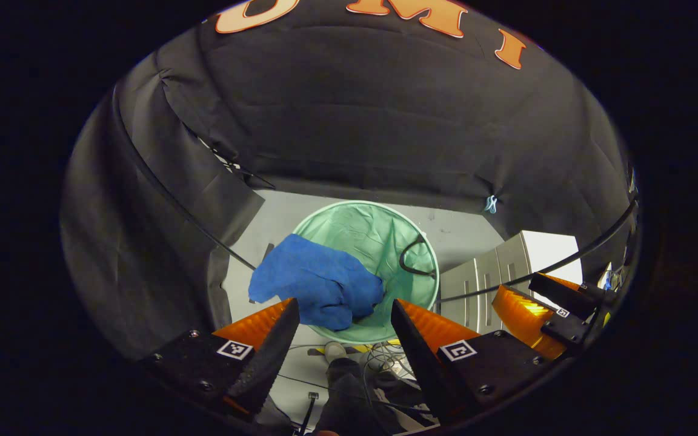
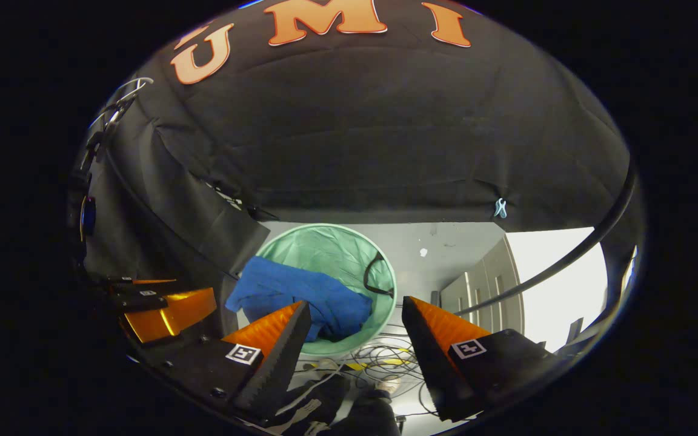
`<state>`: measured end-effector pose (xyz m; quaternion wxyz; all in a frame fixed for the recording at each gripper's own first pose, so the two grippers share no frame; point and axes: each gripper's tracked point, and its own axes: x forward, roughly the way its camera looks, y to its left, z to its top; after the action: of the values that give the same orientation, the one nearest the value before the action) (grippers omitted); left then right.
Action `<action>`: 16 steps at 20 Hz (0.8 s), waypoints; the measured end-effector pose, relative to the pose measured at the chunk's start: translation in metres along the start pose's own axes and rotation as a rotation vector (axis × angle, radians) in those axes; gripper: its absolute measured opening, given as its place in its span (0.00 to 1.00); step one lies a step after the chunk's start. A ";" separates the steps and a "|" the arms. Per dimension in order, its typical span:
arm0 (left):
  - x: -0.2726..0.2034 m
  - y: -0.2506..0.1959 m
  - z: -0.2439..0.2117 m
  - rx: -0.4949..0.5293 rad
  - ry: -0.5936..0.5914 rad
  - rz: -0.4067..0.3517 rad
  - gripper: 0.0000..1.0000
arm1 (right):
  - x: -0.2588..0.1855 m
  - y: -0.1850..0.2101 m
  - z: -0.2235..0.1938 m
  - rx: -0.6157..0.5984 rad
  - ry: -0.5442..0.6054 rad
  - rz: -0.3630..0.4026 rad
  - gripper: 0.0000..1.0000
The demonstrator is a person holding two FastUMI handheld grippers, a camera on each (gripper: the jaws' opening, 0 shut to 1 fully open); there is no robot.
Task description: Grasp the clothes on the hanger with both hands and then place them into the laundry hamper below.
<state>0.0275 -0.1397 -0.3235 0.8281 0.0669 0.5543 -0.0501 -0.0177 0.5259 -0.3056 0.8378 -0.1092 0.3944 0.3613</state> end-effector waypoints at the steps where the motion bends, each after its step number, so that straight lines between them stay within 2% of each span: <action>1: -0.001 -0.006 -0.004 -0.004 0.005 0.005 0.98 | 0.000 -0.006 -0.007 -0.003 0.009 -0.001 0.99; 5: -0.015 -0.026 -0.012 -0.024 -0.031 0.031 0.98 | -0.014 -0.026 -0.014 -0.006 -0.002 0.014 0.99; 9: -0.043 -0.046 -0.013 -0.066 -0.126 0.052 0.98 | -0.043 -0.040 -0.003 0.005 -0.081 0.050 0.99; 13: -0.097 -0.058 0.010 -0.067 -0.313 0.068 0.98 | -0.084 -0.049 0.020 0.016 -0.218 0.080 0.99; 16: -0.149 -0.064 0.038 -0.030 -0.474 0.048 0.97 | -0.124 -0.042 0.031 0.036 -0.327 0.105 0.98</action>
<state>-0.0043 -0.2081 -0.1753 0.9369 0.0541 0.3433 -0.0364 -0.0236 0.4462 -0.1975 0.8726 -0.0132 0.2642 0.4107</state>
